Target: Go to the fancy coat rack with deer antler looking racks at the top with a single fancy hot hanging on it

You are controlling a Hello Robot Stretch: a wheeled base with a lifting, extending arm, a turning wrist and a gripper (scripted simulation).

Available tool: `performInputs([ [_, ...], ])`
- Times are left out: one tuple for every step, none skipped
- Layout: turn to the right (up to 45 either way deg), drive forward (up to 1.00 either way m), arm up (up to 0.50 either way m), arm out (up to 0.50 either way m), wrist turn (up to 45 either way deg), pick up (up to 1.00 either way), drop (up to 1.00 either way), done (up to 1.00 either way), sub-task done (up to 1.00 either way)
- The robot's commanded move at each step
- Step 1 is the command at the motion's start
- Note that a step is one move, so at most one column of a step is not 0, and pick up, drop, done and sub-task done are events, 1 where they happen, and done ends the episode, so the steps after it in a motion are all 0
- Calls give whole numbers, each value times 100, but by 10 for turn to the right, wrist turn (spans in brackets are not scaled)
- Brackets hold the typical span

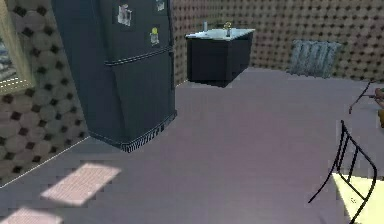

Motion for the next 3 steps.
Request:
performInputs([
  [-450,0,0,0,0,0,0,0,0],
  [-450,0,0,0,0,0,0,0,0],
  [-150,0,0,0,0,0,0,0,0],
])
